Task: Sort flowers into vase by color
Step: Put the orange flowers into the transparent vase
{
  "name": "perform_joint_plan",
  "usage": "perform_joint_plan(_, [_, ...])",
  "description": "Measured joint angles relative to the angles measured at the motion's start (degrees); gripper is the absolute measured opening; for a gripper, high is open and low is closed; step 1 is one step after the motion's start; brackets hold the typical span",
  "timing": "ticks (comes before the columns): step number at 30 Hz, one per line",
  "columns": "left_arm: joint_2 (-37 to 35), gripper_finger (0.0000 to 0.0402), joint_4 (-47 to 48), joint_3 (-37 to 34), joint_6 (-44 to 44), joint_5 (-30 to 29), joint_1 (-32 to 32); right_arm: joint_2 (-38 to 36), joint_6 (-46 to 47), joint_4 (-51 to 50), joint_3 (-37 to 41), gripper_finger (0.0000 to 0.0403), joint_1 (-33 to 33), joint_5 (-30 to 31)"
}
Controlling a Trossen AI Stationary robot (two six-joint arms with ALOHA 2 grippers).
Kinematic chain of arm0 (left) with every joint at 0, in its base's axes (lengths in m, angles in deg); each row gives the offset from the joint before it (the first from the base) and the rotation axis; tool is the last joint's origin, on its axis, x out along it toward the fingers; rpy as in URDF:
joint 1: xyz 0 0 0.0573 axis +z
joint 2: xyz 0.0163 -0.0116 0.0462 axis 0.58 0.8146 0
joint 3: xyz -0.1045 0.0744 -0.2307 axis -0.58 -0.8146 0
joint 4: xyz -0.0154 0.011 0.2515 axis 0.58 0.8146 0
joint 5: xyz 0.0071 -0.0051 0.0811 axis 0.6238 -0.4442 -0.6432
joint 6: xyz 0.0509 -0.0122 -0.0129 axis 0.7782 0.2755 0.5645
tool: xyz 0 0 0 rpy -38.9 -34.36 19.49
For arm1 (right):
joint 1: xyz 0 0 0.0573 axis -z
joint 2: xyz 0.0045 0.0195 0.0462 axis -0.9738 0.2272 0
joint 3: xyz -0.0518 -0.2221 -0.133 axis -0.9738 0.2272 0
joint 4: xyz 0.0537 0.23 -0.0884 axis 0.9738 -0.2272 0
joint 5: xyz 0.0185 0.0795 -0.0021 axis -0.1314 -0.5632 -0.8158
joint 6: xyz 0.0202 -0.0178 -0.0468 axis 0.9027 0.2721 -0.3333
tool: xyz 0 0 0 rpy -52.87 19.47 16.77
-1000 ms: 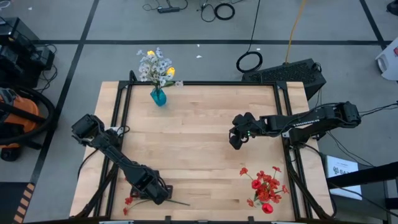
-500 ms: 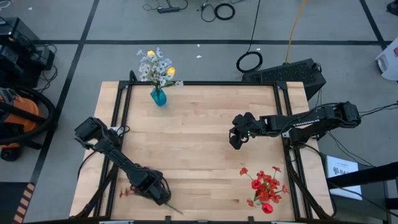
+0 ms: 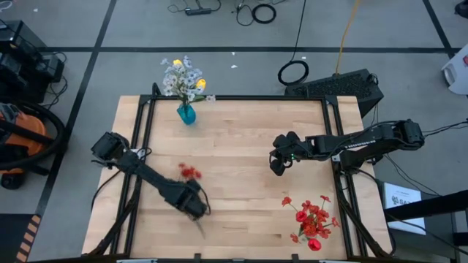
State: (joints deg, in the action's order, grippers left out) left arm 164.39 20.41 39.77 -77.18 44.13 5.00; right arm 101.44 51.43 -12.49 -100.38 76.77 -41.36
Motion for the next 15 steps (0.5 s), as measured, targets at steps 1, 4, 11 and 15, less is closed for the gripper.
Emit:
perform_joint_plan(1, [-0.6,0.0175,1.7,0.4,-0.1,-2.4,0.7,0.0,0.0,0.0,0.0,0.0,0.0,0.0])
perform_joint_plan(4, [-3.1,0.0175,6.5,1.7,-2.5,-6.5,2.6,0.0,0.0,0.0,0.0,0.0,0.0,0.0])
perform_joint_plan(11, [-8.1,0.0175,7.3,2.7,-22.9,-6.3,4.3,0.0,0.0,0.0,0.0,0.0,0.0,0.0])
perform_joint_plan(15, [-7.9,0.0175,7.2,2.7,-38.2,-6.0,4.3,0.0,0.0,0.0,0.0,0.0,0.0,0.0])
